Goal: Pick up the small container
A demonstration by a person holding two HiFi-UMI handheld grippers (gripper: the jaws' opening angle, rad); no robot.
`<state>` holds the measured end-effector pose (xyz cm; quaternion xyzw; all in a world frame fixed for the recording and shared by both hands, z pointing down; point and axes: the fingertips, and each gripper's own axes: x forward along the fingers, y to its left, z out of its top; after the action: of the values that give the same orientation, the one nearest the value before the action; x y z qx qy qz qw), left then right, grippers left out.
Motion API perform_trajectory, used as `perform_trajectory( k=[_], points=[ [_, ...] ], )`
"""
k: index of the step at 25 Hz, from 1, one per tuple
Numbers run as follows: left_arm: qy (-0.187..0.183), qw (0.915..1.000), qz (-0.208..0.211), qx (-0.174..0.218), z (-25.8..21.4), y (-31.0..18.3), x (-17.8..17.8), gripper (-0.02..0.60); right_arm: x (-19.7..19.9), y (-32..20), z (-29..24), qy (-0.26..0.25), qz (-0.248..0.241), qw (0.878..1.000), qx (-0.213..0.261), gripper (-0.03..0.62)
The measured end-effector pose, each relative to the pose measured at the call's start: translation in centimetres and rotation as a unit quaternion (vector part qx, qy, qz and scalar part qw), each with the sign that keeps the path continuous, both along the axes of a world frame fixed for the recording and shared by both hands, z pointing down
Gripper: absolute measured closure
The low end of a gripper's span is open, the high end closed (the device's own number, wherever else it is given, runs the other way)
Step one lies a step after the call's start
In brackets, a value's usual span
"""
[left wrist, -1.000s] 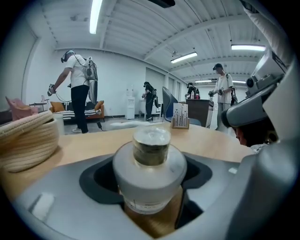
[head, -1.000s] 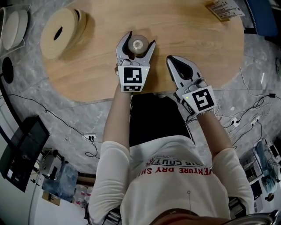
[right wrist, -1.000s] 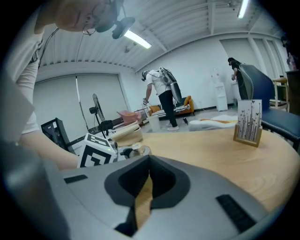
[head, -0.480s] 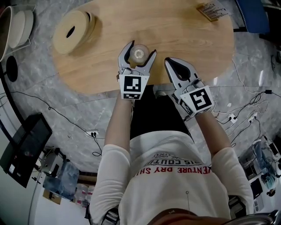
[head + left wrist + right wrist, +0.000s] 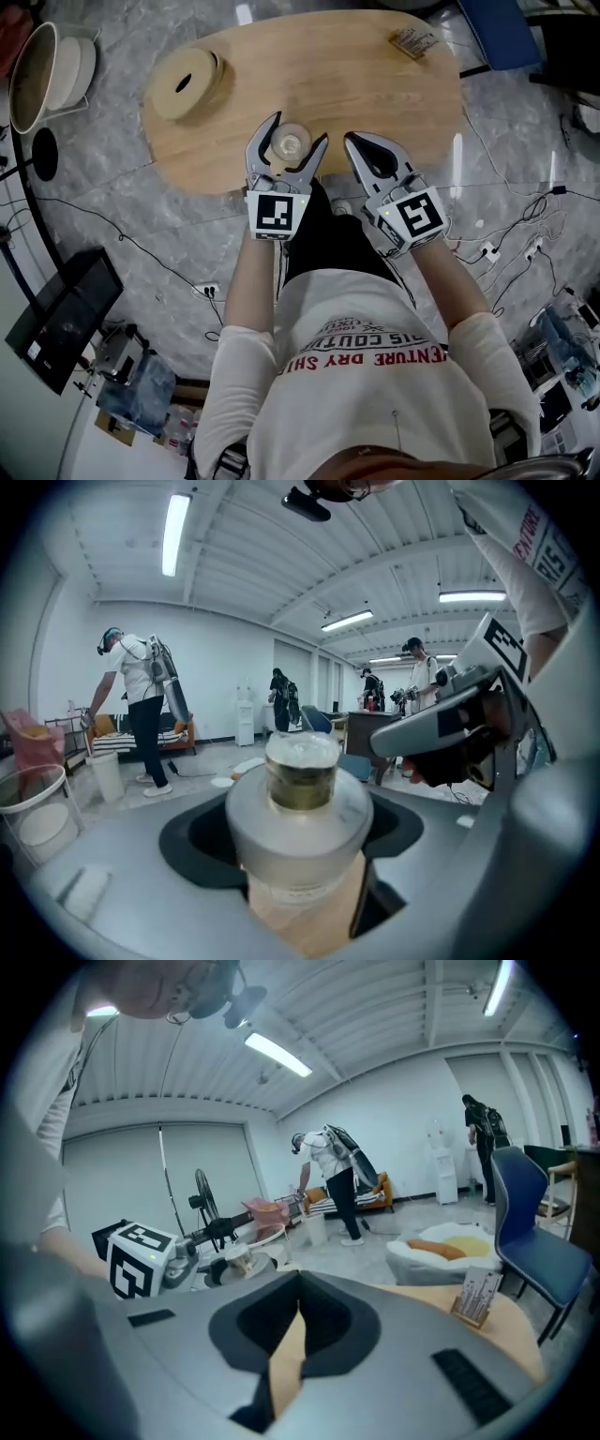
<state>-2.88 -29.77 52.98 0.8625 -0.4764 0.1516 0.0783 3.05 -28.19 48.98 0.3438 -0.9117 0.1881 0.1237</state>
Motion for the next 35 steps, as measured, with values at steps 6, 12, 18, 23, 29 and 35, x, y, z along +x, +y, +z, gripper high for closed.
perform_trajectory(
  k=[6, 12, 18, 23, 29, 35],
  points=[
    [0.007, 0.9995, 0.000, 0.032, -7.9, 1.8, -0.3, 0.238, 0.0, 1.2, -5.8, 0.005, -0.005, 1.000, 0.025, 0.588],
    [0.008, 0.9974, -0.006, 0.072, -14.7, 3.2, -0.4, 0.236, 0.3, 1.7, -10.8, 0.003, -0.008, 0.998, 0.057, 0.588],
    [0.017, 0.9953, -0.016, 0.094, -19.6, 4.2, -1.0, 0.236, 1.2, 1.2, -14.7, 0.015, 0.006, 0.994, 0.104, 0.588],
    [0.026, 0.9937, -0.028, 0.105, -22.2, 5.0, -2.3, 0.236, 2.2, 1.0, -17.1, 0.017, 0.020, 0.990, 0.136, 0.588],
    [0.024, 0.9915, -0.030, 0.124, -24.1, 5.2, -3.4, 0.236, 2.8, 1.0, -18.2, 0.019, 0.032, 0.987, 0.155, 0.588],
    [0.009, 0.9898, -0.013, 0.141, -24.0, 5.1, -3.8, 0.236, 2.1, 1.1, -18.8, 0.024, 0.029, 0.985, 0.166, 0.588]
  ],
)
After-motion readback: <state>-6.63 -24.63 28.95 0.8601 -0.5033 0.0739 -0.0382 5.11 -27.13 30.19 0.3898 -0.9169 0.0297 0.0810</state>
